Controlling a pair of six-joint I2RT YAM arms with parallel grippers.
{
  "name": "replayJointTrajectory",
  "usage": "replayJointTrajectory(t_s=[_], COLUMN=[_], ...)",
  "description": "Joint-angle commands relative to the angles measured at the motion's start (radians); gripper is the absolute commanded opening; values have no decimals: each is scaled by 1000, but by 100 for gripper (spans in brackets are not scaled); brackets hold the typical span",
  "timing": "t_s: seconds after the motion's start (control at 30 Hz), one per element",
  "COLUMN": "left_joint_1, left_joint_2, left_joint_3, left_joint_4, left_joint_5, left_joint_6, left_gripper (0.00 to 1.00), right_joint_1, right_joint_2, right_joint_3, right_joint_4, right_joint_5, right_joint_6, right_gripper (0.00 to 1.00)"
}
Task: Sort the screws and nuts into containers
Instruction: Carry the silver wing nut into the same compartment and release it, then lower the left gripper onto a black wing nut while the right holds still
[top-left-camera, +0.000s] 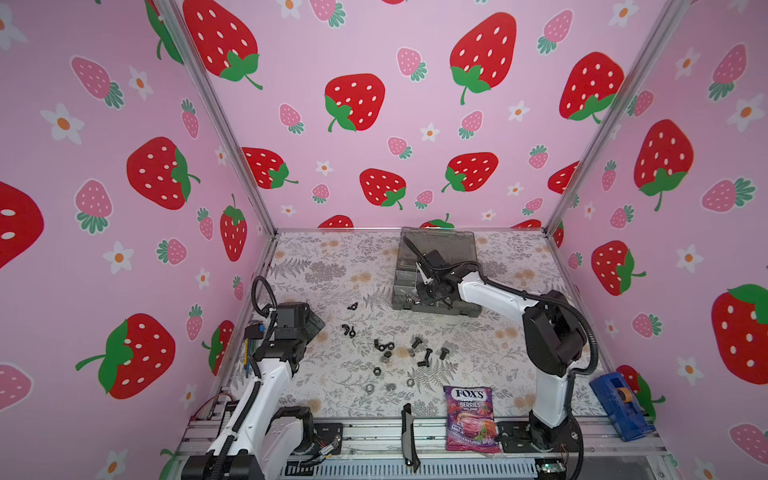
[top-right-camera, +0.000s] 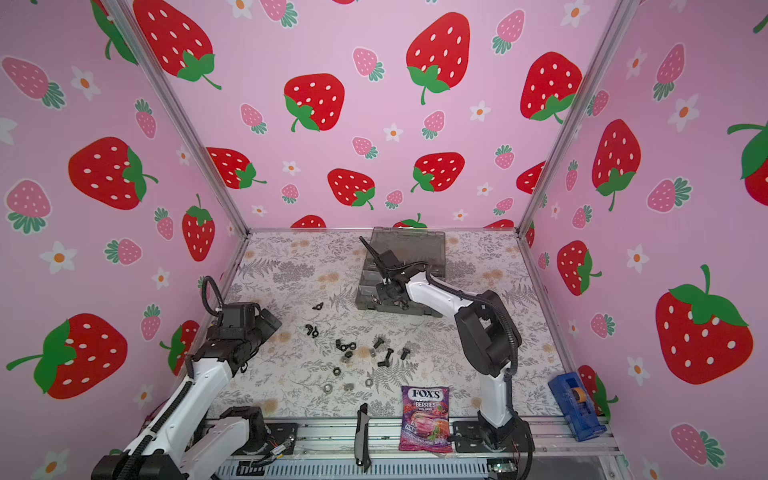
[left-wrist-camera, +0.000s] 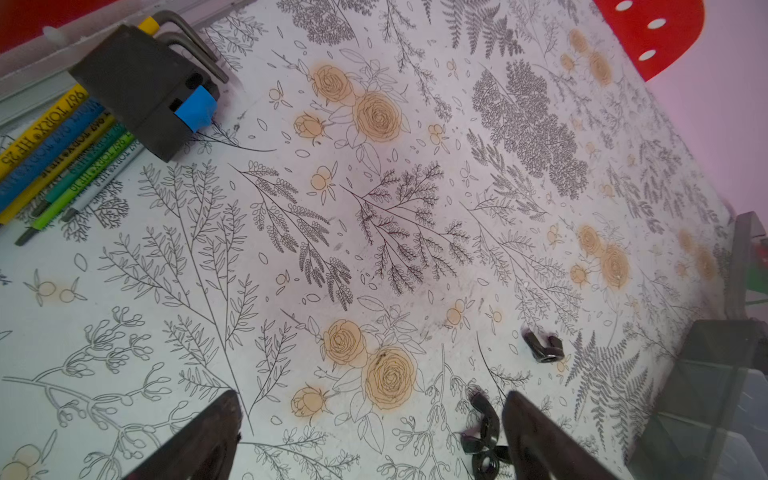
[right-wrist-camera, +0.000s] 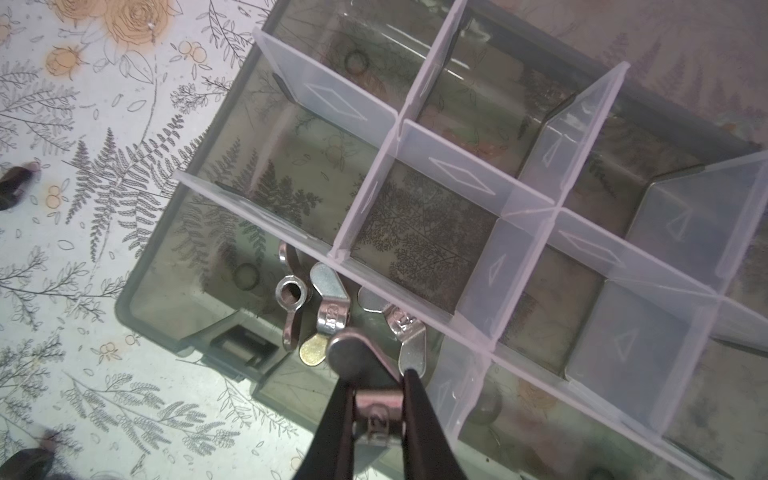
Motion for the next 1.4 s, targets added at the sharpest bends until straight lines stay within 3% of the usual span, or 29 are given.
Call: replayJointTrajectory(t_s=[0.0,0.37,0.73,1.0,1.13,1.2,1.37], left_joint_1=[5,5,4,-39,-120,-174,-296], left_joint_2=[-12,-27,-27,40,96,133,222], left_joint_3=[37,38,52,98,147,175,235], left_joint_4=[-4,-12,-9,-53,-104,-130,-173], left_joint_5=[-1,5,46,73,43,19,-12], left_joint_6=[5,22,44,61,85,95,128], left_gripper=[99,99,99,100,98,97,92], right_joint_1=[-6,-7,-6,-9,-15,-18,-27], right_joint_2=[10,5,-42,-148,-225,-272,-362], right_joint_3=[-16,-19,-33,-110,-180,-222,-306], right_joint_4=[-2,2,26,107,175,210,256], right_joint_5=[12,19,33,82,113,128,172], right_joint_6=[16,18,30,70,98,110,141], right_gripper=[19,31,36,51,75,99,100])
